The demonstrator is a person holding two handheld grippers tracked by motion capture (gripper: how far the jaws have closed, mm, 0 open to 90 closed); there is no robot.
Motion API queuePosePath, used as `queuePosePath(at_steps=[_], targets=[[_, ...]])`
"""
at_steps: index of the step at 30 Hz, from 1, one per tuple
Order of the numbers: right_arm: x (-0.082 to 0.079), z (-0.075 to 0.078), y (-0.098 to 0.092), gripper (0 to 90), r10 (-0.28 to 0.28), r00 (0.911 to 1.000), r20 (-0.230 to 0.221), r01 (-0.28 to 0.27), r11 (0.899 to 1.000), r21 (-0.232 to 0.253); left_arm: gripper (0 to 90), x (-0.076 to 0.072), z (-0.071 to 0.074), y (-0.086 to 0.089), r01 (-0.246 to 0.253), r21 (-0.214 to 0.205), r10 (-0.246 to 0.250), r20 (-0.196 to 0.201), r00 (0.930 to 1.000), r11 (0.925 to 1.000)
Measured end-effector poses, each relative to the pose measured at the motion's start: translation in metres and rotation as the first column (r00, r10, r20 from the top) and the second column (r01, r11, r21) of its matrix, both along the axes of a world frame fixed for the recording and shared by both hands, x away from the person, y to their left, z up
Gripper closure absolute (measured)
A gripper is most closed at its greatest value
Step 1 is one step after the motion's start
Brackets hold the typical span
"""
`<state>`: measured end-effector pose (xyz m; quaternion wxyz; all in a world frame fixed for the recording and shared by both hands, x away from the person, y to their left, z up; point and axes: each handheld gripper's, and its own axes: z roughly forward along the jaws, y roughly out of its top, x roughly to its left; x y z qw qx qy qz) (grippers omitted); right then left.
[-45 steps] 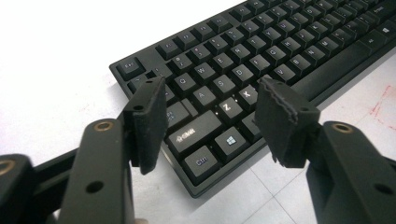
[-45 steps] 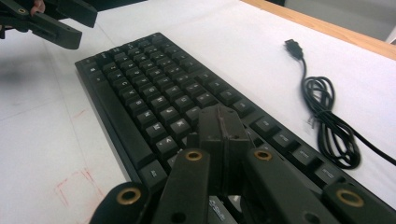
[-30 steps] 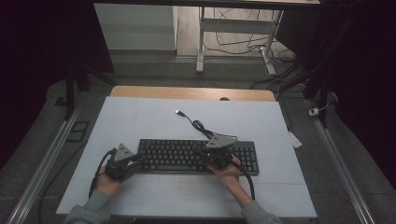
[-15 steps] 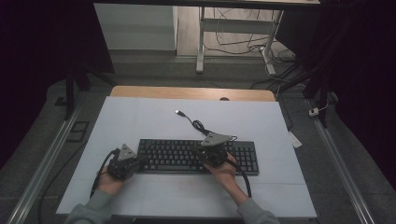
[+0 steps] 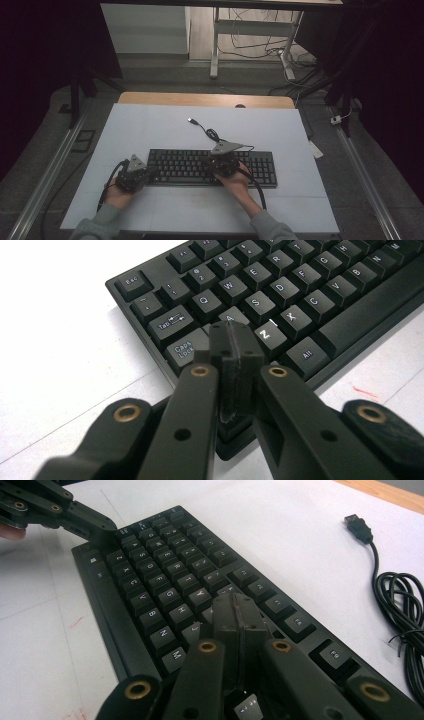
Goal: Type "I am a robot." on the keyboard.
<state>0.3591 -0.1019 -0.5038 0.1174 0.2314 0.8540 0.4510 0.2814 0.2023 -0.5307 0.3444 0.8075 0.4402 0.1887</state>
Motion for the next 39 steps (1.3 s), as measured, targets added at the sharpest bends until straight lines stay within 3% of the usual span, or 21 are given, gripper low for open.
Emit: queuePosePath(at_steps=[16, 24, 39], targets=[[0.006, -0.009, 0.014, 89.6, -0.010, 0.9997, -0.020, 0.009, 0.998, -0.063, 89.3, 0.000, 0.000, 0.000, 0.006, -0.003, -0.006, -0.004, 1.0000, 1.0000], [0.009, -0.011, 0.017, 89.6, -0.024, 0.9996, -0.012, 0.023, 0.995, -0.095, 89.3, 0.000, -0.002, -0.001, 0.011, 0.013, -0.011, -0.009, 0.9999, 0.9999], [0.013, -0.014, 0.025, 89.6, -0.025, 0.9997, -0.001, 0.025, 0.991, -0.133, 89.3, 0.000, -0.002, 0.000, 0.010, 0.006, -0.010, -0.012, 0.9999, 0.9999]])
